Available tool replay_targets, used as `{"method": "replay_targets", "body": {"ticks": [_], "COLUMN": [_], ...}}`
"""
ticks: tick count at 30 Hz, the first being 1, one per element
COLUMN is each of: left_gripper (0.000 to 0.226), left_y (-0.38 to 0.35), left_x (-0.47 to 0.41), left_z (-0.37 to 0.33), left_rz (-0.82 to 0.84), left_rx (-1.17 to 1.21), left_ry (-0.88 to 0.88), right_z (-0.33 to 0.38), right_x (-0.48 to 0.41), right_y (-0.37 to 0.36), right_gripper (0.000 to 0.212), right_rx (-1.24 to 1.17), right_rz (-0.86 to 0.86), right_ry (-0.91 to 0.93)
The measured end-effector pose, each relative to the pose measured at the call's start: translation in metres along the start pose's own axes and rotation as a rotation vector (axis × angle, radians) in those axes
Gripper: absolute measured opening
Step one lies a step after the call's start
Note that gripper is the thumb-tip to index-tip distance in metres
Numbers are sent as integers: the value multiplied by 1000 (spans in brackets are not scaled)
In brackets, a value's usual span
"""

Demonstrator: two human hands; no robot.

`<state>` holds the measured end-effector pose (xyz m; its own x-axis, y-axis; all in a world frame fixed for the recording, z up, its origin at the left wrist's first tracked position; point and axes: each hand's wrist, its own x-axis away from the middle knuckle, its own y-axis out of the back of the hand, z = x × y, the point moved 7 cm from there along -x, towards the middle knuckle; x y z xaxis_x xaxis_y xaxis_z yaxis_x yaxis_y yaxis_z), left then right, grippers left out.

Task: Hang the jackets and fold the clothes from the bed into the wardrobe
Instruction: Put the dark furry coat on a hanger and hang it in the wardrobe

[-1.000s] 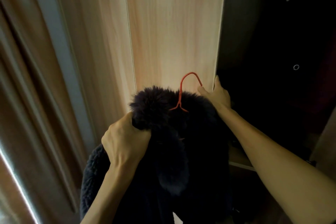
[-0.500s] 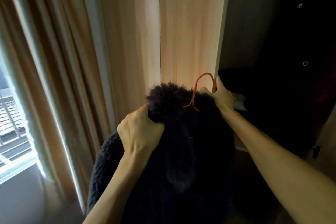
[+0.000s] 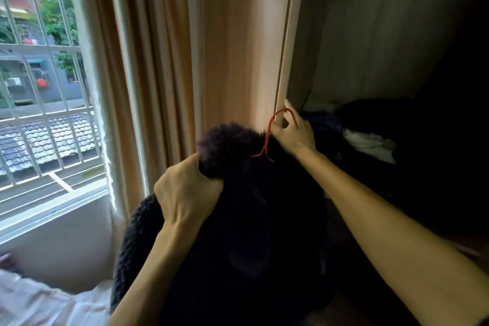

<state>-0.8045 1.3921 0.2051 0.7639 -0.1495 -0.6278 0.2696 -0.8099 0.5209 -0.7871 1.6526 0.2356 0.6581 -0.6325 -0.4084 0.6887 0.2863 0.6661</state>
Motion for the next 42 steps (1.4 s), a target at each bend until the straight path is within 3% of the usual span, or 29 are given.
{"method": "replay_targets", "body": {"ticks": [5,9,21,28,34,42], "left_gripper": [23,22,22,22,17,12], "left_y": [28,46,48,26,-15,-63], "left_x": [-3,-5,-19,-36,-55,-99], "left_z": [30,45,49,21,-15,-90], "left_rz": [-68,-109,-141,-118,17,59], "left_rx": [-50,-120,-203,-130,-8,80], "left_ry": [71,112,157,77,75,60], "right_z": [40,61,71,30,-12,-37], "right_x": [-11,-18,-27,-27,-21,-19], "right_y": [-39,-61,-63,-19,45,119], "right_gripper": [62,64,41,37,32,38], "right_rx": [92,77,92,134,142,249], "right_rz": [130,194,139,44,-97,-288], "right_ry": [157,210,325,233,134,266]}}
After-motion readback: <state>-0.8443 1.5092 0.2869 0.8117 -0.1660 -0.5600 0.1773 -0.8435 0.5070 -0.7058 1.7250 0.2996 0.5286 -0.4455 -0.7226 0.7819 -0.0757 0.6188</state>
